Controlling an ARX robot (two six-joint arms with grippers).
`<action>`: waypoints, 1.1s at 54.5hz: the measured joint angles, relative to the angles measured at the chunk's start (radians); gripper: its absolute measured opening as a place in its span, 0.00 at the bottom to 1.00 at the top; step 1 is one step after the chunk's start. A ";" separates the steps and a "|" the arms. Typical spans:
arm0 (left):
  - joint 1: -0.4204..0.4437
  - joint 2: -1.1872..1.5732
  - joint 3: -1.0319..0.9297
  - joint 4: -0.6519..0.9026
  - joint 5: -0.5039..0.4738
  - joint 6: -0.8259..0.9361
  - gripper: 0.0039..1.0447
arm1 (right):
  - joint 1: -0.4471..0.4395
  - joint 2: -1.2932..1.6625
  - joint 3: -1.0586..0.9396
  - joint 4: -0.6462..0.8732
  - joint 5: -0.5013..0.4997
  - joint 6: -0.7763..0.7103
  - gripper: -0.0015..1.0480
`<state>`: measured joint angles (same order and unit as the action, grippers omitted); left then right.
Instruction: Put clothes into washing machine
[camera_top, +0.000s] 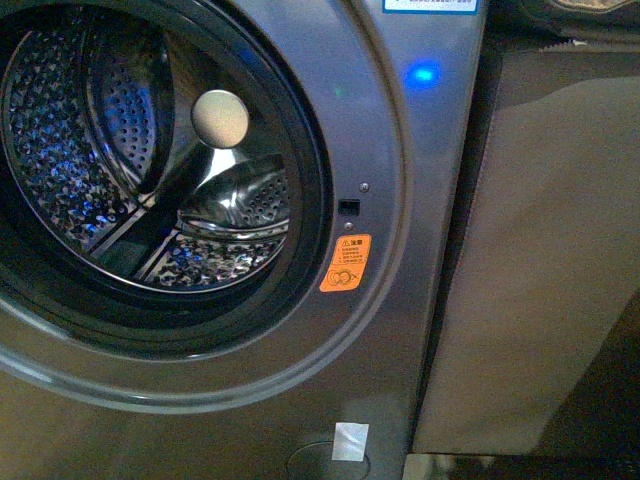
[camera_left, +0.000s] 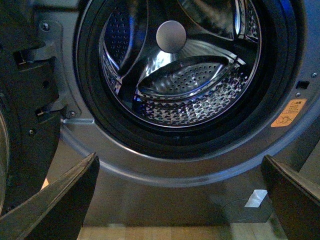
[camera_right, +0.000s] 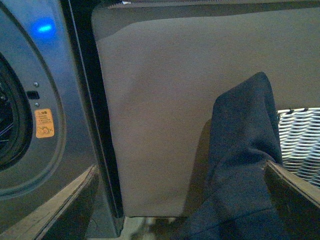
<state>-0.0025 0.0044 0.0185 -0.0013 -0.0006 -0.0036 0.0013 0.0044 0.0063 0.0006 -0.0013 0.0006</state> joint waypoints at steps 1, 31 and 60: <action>0.000 0.000 0.000 0.000 0.000 0.000 0.94 | 0.000 0.000 0.000 0.000 0.000 0.000 0.93; 0.000 0.000 0.000 0.000 0.000 0.000 0.94 | 0.000 0.000 0.000 0.000 0.000 0.000 0.93; 0.000 0.000 0.000 0.000 0.000 0.000 0.94 | -0.338 0.218 -0.001 0.539 -0.586 0.113 0.93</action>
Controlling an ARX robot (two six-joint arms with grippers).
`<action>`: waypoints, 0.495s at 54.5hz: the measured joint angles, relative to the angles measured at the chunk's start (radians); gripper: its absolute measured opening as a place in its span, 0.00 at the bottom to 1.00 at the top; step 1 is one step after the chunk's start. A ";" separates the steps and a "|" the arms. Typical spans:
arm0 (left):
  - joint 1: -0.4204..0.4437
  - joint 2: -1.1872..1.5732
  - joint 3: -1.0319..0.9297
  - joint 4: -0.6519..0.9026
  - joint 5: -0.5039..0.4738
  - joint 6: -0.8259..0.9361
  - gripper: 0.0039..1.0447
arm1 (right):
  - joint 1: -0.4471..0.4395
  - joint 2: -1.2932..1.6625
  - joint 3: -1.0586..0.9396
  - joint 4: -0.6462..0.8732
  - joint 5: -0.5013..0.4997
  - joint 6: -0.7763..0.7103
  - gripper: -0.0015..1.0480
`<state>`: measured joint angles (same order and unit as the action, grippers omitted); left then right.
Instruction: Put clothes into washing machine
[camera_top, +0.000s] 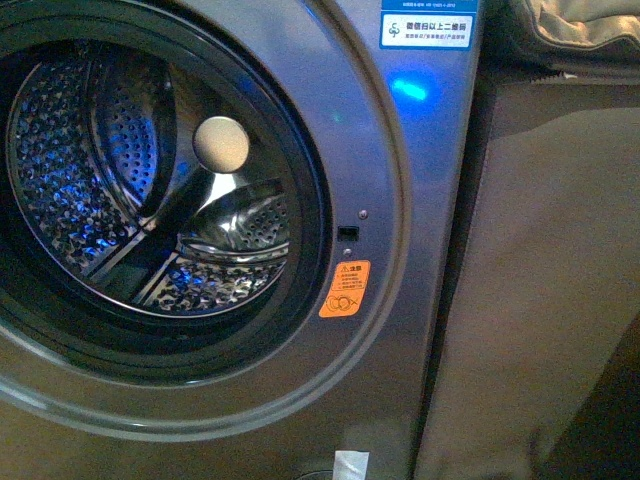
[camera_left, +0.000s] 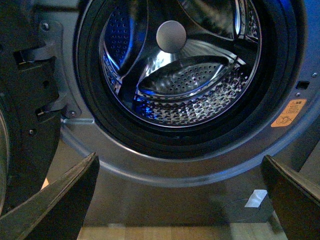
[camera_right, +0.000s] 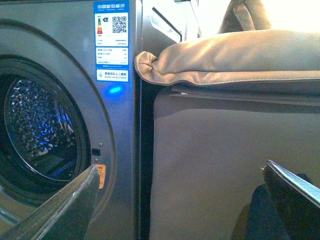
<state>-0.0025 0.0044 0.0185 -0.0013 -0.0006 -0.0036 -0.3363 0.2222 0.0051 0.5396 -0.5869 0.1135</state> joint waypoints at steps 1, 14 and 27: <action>0.000 0.000 0.000 0.000 0.000 0.000 0.94 | -0.006 0.008 0.000 0.011 -0.006 0.003 0.93; 0.000 0.000 0.000 0.000 0.000 0.000 0.94 | -0.224 0.406 0.074 0.434 -0.169 0.106 0.93; 0.000 0.000 0.000 0.000 0.000 0.000 0.94 | -0.438 1.057 0.414 0.359 -0.217 0.074 0.93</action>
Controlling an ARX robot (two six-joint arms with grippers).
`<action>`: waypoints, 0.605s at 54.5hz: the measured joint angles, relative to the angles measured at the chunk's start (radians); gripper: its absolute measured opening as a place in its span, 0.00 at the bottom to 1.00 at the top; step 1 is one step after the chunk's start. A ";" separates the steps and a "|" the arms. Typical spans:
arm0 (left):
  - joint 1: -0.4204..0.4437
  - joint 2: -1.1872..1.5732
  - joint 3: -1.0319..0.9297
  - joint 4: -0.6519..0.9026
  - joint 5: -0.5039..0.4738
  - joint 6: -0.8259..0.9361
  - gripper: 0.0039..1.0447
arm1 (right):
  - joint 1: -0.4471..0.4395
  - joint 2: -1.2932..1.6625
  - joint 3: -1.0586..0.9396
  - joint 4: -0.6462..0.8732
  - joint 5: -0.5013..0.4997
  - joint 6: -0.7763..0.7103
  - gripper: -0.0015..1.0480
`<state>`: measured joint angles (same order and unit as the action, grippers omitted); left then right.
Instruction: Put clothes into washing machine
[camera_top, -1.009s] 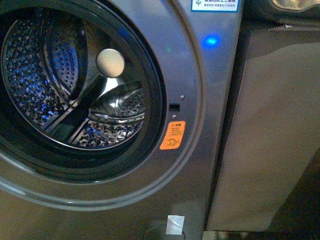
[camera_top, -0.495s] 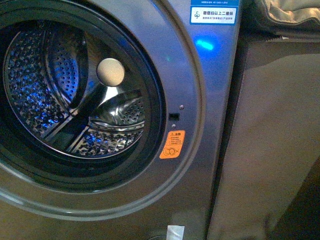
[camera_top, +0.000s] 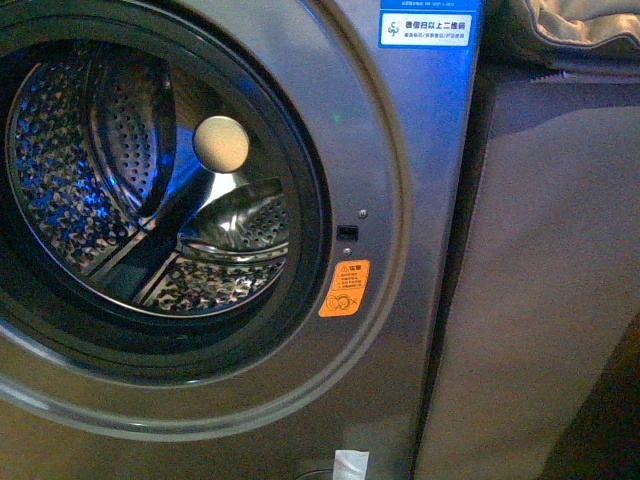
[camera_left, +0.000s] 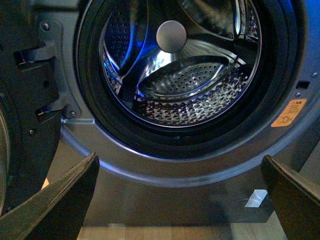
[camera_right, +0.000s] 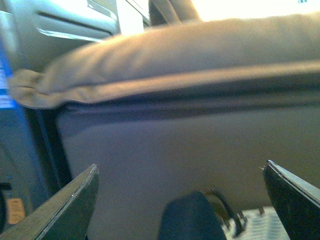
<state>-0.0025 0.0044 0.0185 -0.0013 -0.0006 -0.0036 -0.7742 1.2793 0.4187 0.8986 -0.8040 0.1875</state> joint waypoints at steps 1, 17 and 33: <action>0.000 0.000 0.000 0.000 0.000 0.000 0.94 | -0.001 0.016 0.013 -0.028 0.003 -0.016 0.93; 0.000 0.000 0.000 0.000 0.000 0.000 0.94 | 0.000 0.332 0.293 -0.635 0.063 -0.513 0.93; 0.000 0.000 0.000 0.000 0.000 0.000 0.94 | 0.031 0.558 0.413 -0.756 0.101 -0.764 0.93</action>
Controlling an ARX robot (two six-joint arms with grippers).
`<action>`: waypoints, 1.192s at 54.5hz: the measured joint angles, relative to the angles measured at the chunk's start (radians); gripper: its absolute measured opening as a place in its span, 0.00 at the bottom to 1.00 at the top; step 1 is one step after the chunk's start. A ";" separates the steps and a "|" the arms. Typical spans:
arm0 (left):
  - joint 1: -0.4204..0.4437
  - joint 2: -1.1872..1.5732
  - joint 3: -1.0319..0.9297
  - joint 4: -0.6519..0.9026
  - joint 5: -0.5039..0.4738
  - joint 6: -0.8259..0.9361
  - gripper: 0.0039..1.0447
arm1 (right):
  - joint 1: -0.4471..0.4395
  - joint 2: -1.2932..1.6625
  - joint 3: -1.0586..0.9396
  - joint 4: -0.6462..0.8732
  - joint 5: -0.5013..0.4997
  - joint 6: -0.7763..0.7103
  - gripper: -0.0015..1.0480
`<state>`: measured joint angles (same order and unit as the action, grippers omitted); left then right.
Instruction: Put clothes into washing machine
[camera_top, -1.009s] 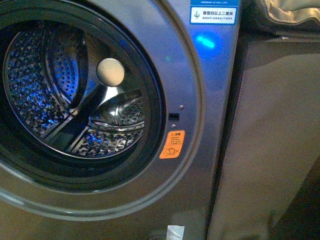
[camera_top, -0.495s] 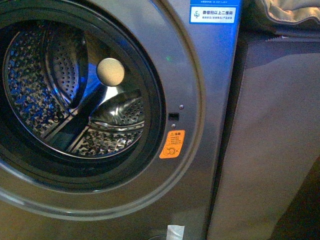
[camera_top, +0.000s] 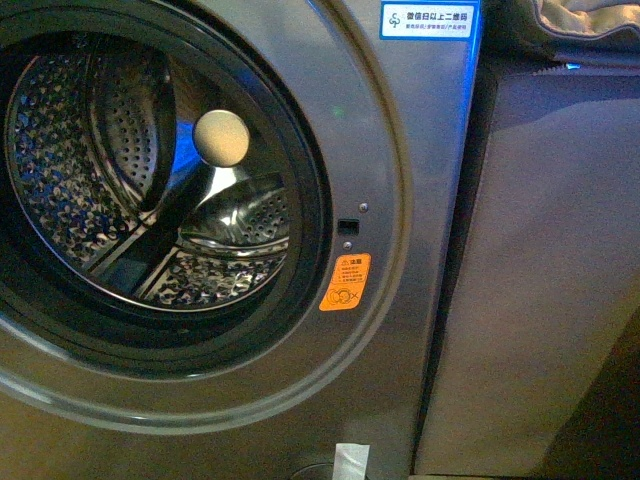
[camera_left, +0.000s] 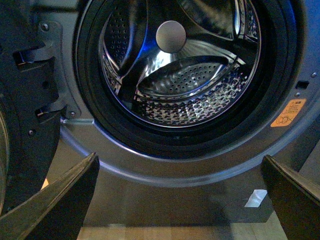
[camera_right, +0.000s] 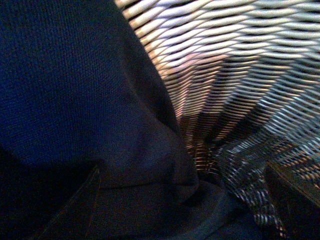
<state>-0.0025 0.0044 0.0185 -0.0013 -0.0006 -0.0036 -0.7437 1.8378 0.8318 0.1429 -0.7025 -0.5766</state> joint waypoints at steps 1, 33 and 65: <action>0.000 0.000 0.000 0.000 0.000 0.000 0.94 | 0.002 0.006 0.001 0.001 -0.002 0.000 0.93; 0.000 0.000 0.000 0.000 0.000 0.000 0.94 | 0.016 0.458 0.139 0.117 0.104 0.013 0.93; 0.000 0.000 0.000 0.000 0.000 0.000 0.94 | 0.026 0.778 0.312 0.131 0.151 0.031 0.93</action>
<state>-0.0025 0.0044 0.0185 -0.0013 -0.0006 -0.0036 -0.7174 2.6156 1.1442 0.2737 -0.5518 -0.5461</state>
